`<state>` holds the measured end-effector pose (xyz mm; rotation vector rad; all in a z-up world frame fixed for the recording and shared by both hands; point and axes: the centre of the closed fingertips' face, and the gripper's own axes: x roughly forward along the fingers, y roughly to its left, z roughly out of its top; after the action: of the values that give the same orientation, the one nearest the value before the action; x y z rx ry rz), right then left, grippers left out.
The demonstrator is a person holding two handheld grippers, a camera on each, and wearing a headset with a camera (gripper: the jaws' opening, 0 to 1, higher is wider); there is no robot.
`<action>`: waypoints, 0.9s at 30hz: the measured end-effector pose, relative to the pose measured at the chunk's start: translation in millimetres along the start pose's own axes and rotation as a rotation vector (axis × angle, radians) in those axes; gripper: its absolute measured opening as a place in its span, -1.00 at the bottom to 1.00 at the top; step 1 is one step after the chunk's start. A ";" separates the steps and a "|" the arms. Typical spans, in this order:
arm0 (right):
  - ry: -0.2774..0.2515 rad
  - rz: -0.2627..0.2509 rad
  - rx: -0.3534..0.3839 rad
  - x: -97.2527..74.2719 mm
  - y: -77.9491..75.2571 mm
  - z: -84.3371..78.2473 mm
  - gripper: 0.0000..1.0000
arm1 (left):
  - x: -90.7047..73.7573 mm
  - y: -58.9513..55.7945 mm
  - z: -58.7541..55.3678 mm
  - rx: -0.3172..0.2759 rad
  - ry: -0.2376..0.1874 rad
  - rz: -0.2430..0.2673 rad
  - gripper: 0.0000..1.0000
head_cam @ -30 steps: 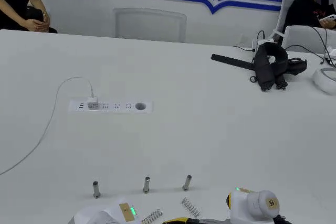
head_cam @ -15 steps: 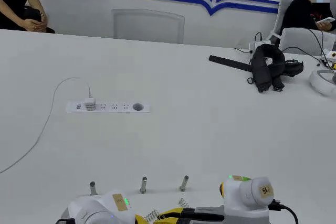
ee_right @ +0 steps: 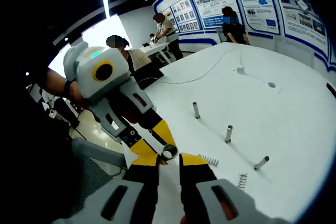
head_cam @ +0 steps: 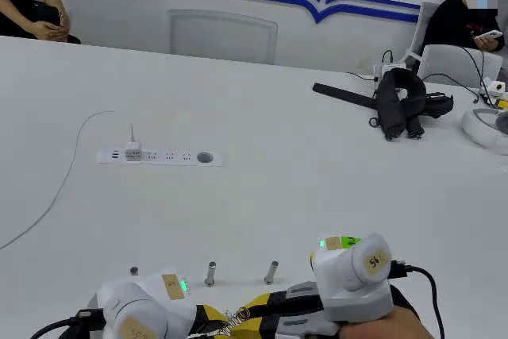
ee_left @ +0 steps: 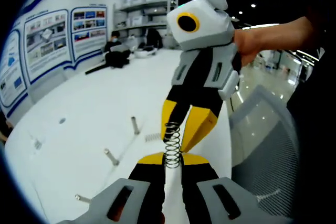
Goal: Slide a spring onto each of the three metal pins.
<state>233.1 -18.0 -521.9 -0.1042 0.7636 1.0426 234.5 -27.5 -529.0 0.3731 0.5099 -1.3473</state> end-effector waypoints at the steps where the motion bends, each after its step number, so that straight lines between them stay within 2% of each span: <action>1: -0.010 -0.005 -0.001 -0.1 0.2 2.8 -0.67 | 0.5 -1.2 -1.7 0.017 0.013 -0.005 -0.80; 8: -0.012 0.016 -0.053 -10.0 2.1 17.4 -0.63 | -2.0 -6.4 9.3 0.044 -0.030 -0.031 -0.80; 20: 0.109 0.076 -0.233 -24.8 9.2 25.7 -0.64 | -7.8 -9.8 26.9 0.087 -0.078 -0.063 -0.81; 24: 0.177 0.103 -0.310 -25.9 13.1 22.0 -0.64 | -8.9 -12.4 31.3 0.099 -0.088 -0.074 -0.81; 27: 0.208 0.109 -0.340 -25.2 13.6 19.4 -0.64 | -9.1 -13.3 34.0 0.103 -0.096 -0.079 -0.81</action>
<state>225.3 -21.3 -488.4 -0.4728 0.7795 1.2728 224.7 -40.7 -495.2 0.3740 0.3795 -1.4646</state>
